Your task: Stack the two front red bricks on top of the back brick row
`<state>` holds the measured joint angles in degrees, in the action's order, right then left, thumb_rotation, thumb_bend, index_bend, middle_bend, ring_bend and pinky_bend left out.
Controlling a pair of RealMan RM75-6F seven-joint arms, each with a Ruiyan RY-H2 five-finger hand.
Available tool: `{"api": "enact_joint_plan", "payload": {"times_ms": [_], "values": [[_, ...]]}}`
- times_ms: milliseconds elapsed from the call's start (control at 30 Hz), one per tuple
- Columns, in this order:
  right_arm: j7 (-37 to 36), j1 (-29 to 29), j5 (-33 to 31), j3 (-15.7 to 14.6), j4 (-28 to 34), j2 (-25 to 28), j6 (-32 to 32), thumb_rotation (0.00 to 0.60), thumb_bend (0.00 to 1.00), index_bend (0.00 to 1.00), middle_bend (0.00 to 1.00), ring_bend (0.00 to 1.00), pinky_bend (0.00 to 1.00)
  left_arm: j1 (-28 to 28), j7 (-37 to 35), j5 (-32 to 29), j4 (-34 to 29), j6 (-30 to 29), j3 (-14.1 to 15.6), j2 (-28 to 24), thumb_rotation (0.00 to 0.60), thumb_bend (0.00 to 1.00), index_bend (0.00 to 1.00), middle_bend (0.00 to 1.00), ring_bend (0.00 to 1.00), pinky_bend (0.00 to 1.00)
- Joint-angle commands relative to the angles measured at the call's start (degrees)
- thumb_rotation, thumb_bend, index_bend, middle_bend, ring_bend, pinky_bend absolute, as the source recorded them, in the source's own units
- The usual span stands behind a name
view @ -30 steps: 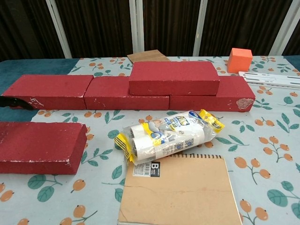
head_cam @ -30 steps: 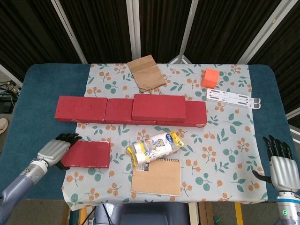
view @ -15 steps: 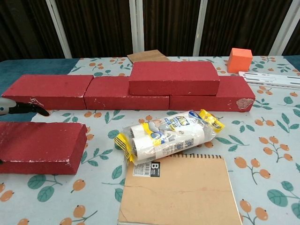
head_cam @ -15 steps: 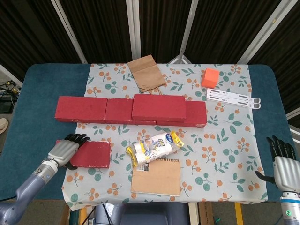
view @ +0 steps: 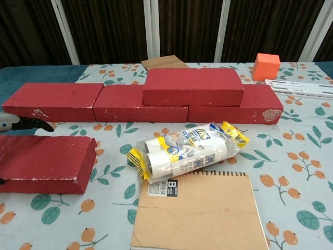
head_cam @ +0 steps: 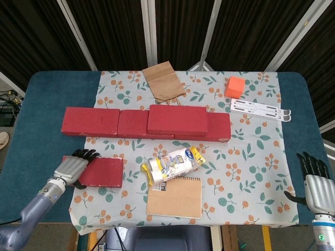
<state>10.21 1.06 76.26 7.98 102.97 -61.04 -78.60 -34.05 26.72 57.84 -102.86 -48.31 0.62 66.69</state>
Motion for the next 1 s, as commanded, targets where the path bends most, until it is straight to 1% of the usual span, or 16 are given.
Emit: {"api": "enact_joint_plan", "payload": {"times_ms": [33, 300, 367, 433, 500, 567, 733, 900, 967, 1000], "values": [[0.26, 0.23, -0.2, -0.11, 0.04, -0.06, 0.1, 0.6, 0.07, 0.0, 0.03, 0.0, 0.0, -0.15, 0.13, -0.32, 0.61, -0.34, 0.14, 0.54, 0.6, 0.0, 0.0, 0.0, 0.0, 0.0], [0.81, 0.96, -1.12, -0.21, -0.16, -0.17, 0.53, 0.6, 0.07, 0.0, 0.03, 0.0, 0.0, -0.86, 0.27, -1.16, 1.82, 0.08, 0.62, 1.19, 0.6, 0.0, 0.0, 0.0, 0.0, 0.0], [0.98, 0.99, -1.2, -0.35, -0.16, -0.27, 0.35, 0.6, 0.07, 0.0, 0.03, 0.0, 0.0, -1.08, 0.68, -1.3, 2.4, 0.06, 0.88, 1.43, 0.6, 0.0, 0.0, 0.0, 0.0, 0.02], [1.07, 1.08, -1.22, -0.43, -0.12, -0.27, 0.35, 0.6, 0.07, 0.0, 0.03, 0.0, 0.0, -1.19, 0.95, -1.19, 2.78, -0.12, 0.99, 1.7, 0.6, 0.0, 0.0, 0.0, 0.0, 0.06], [1.14, 1.18, -1.29, -0.5, -0.11, -0.28, 0.42, 0.6, 0.07, 0.0, 0.03, 0.0, 0.0, -1.22, 1.23, -0.95, 3.21, -0.43, 1.12, 2.04, 0.6, 0.0, 0.0, 0.02, 0.0, 0.09], [1.22, 1.27, -1.4, -0.59, -0.13, -0.27, 0.44, 0.6, 0.07, 0.0, 0.03, 0.0, 0.0, -1.25, 1.56, -0.79, 3.62, -0.73, 1.31, 2.39, 0.6, 0.0, 0.0, 0.06, 0.02, 0.12], [1.3, 1.5, -1.65, -0.84, -0.05, -0.15, 0.62, 0.6, 0.07, 0.0, 0.03, 0.0, 0.0, -1.48, 2.29, -1.02, 4.16, -1.26, 1.53, 2.8, 0.6, 0.0, 0.01, 0.13, 0.07, 0.16], [1.48, 1.72, -1.91, -1.15, 0.19, -0.05, 0.86, 0.6, 0.07, 0.0, 0.03, 0.0, 0.0, -1.9, 2.96, -1.39, 3.97, -1.24, 1.81, 2.53, 0.6, 0.0, 0.08, 0.23, 0.11, 0.17], [1.46, 1.77, -1.97, -1.27, 0.34, 0.03, 0.92, 0.6, 0.07, 0.0, 0.03, 0.0, 0.0, -2.09, 2.89, -1.54, 3.8, -1.25, 1.69, 2.28, 0.6, 0.0, 0.16, 0.27, 0.13, 0.17], [1.41, 1.79, -1.99, -1.31, 0.42, 0.09, 0.91, 0.6, 0.07, 0.0, 0.03, 0.0, 0.0, -2.18, 2.85, -1.58, 3.76, -1.33, 1.58, 2.16, 0.6, 0.0, 0.18, 0.28, 0.13, 0.17]]}}
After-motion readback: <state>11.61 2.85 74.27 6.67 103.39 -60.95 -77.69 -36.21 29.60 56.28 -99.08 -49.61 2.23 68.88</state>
